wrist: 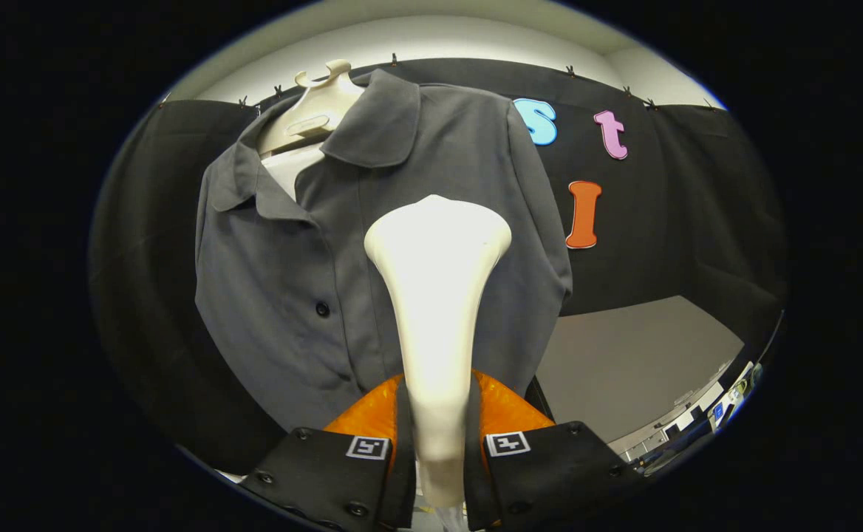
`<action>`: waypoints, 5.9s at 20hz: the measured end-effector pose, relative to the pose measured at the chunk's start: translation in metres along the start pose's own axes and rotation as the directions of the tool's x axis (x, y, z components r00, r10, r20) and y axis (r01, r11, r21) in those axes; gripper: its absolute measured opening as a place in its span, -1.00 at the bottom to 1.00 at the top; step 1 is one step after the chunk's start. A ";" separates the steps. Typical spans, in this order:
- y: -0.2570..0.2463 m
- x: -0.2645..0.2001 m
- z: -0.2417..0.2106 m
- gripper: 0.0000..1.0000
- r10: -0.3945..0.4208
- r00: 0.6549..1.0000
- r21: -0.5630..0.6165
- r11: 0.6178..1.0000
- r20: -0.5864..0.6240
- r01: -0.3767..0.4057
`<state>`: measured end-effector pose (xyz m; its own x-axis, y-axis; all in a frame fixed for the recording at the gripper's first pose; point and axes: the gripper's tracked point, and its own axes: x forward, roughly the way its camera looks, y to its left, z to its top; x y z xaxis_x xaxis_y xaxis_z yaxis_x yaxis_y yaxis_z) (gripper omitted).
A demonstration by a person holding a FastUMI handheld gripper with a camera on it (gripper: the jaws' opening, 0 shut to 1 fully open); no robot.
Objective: Iron the clothes twice with a garment steamer, once on the left side and once on the right side.
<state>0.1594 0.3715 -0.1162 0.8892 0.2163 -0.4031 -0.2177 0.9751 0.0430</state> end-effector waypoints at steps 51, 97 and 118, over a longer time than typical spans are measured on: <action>-0.031 0.045 -0.296 -0.31 -0.021 0.892 0.025 0.999 -0.451 0.036; 0.188 -0.027 -0.004 -0.32 0.147 0.982 -0.064 0.986 -0.122 -0.155; 0.183 0.036 -0.115 -0.32 0.143 0.945 -0.056 0.984 -0.294 -0.166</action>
<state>0.1054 0.5518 -0.2285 0.6908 0.3291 -0.6438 -0.3848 0.9212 0.0580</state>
